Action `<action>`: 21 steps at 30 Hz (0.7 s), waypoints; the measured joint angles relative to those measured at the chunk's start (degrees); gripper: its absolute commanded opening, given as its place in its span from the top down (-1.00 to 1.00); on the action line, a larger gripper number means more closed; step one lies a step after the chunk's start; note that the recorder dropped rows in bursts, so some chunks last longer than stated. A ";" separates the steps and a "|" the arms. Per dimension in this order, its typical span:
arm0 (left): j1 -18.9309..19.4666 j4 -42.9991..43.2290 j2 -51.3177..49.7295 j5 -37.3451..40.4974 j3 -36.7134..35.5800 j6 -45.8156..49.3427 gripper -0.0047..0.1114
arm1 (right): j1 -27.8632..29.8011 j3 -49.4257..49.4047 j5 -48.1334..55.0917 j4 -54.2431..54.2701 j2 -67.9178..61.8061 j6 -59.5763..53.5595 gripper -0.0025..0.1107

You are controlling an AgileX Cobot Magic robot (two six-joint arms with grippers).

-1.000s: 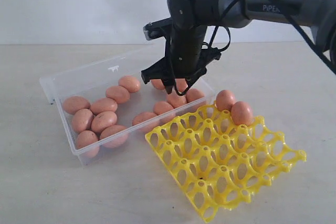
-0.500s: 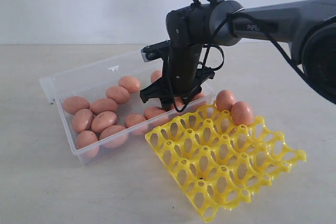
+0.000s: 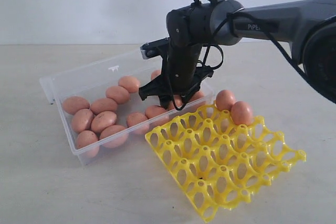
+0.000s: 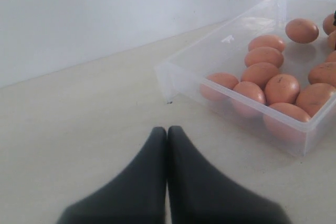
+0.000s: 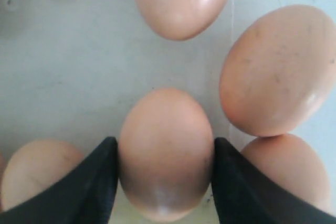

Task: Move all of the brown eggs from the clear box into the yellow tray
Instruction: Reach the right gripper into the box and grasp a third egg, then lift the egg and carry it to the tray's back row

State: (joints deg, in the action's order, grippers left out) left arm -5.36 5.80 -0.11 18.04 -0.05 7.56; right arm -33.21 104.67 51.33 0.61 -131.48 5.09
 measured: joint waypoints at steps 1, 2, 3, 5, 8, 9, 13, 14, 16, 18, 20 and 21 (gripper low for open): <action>0.00 0.00 0.00 0.00 0.00 0.00 0.99 | 0.00 -0.11 0.00 0.68 0.56 0.10 0.96; 0.00 0.00 0.00 0.00 0.00 0.00 0.99 | -0.11 -0.23 -0.76 1.96 1.66 0.25 0.96; 0.00 0.00 0.00 0.00 0.00 0.00 0.99 | -0.26 -0.72 -2.08 2.60 2.72 0.25 0.96; 0.00 0.00 0.00 0.00 0.00 0.00 0.99 | -1.26 -3.65 -8.91 3.05 6.71 0.25 0.96; 0.00 0.00 0.00 0.00 0.00 0.00 0.99 | -3.98 -14.38 -26.30 2.93 15.61 0.25 0.96; 0.00 0.00 0.00 0.00 0.00 0.00 0.99 | -4.74 -18.75 -33.72 2.93 18.30 0.25 0.96; 0.00 0.00 0.00 0.00 0.00 0.00 0.99 | -7.00 -44.32 -59.44 3.89 30.70 1.63 0.96; 0.00 0.00 0.00 0.00 0.00 0.00 0.99 | -6.86 -50.62 -64.58 4.94 33.73 1.99 0.96; 0.00 0.00 0.00 0.00 0.00 0.00 0.99 | -5.48 -60.93 -72.05 7.98 39.69 2.51 0.96; 0.00 0.00 0.00 0.00 0.00 0.00 0.99 | -2.92 -69.24 -78.07 11.54 45.05 2.64 0.96; 0.00 0.00 0.00 0.00 0.00 0.00 0.99 | 1.32 -75.93 -82.39 13.79 50.88 3.13 0.96; 0.00 0.00 0.00 0.00 0.00 0.00 0.99 | 3.81 -78.25 -83.31 14.03 53.62 3.13 0.96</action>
State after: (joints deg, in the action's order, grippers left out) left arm -5.36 5.80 -0.11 18.04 -0.05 7.56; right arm -29.39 26.42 -31.99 14.64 -77.87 8.21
